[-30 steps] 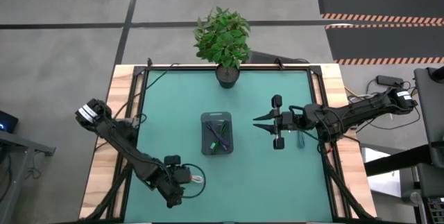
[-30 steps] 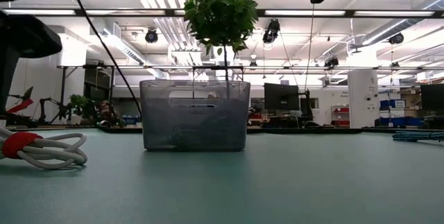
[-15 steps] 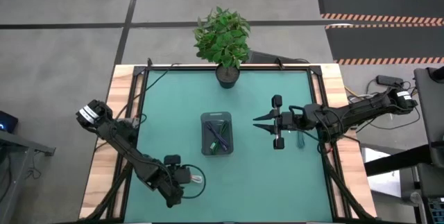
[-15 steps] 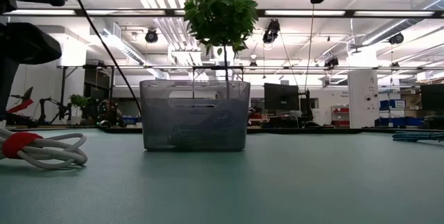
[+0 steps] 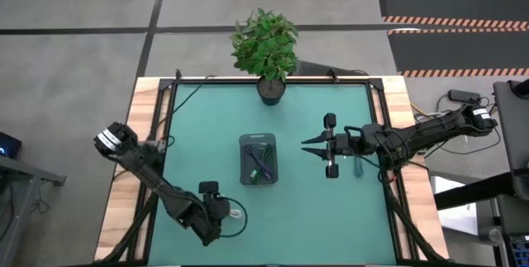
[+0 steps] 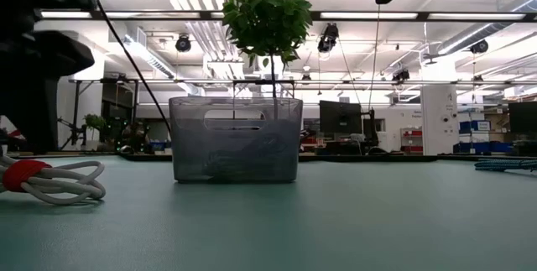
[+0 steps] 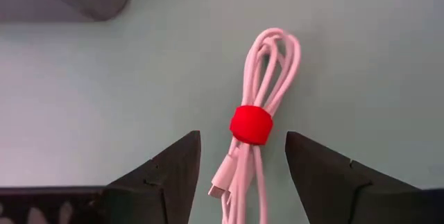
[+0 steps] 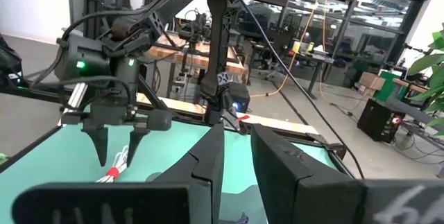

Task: Pick and place USB-C Cables
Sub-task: Put the white charger cable into the black bin

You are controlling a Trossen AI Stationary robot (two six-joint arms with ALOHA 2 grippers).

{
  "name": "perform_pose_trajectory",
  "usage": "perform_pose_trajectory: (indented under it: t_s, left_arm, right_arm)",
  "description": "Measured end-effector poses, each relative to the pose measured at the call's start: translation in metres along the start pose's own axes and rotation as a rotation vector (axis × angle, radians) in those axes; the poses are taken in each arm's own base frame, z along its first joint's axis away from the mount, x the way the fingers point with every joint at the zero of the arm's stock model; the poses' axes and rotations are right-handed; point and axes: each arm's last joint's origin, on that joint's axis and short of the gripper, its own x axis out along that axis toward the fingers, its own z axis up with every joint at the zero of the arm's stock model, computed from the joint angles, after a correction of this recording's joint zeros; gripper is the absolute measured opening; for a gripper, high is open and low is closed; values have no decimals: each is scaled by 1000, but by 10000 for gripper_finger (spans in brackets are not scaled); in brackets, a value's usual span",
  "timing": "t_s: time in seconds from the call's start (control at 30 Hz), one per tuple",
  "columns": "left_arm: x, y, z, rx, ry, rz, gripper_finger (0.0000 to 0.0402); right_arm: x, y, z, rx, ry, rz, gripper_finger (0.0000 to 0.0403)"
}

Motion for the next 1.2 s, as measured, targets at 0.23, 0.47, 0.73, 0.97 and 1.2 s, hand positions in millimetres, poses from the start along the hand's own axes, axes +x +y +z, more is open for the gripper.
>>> perform_pose_trajectory:
  t_s: [0.23, 0.47, 0.73, 0.97, 1.2]
  left_arm:
    - [12, -2, -4, 14, 24, 33, 174]
    - [16, -3, -5, 17, 36, 42, 93]
    - [10, -2, -3, -30, 24, 25, 13]
    - [1, -6, 9, -119, -4, -1, 11]
    - [-19, -11, 32, -206, -39, -38, 10]
  right_arm:
    - [0, 0, 0, -2, 2, 0, 63]
    - [0, 0, -1, 0, 10, 2, 63]
    - [0, 0, -2, -2, 16, 3, 63]
    - [-1, 0, -1, -9, 14, 3, 63]
    - [-2, -1, 1, -25, 5, 1, 63]
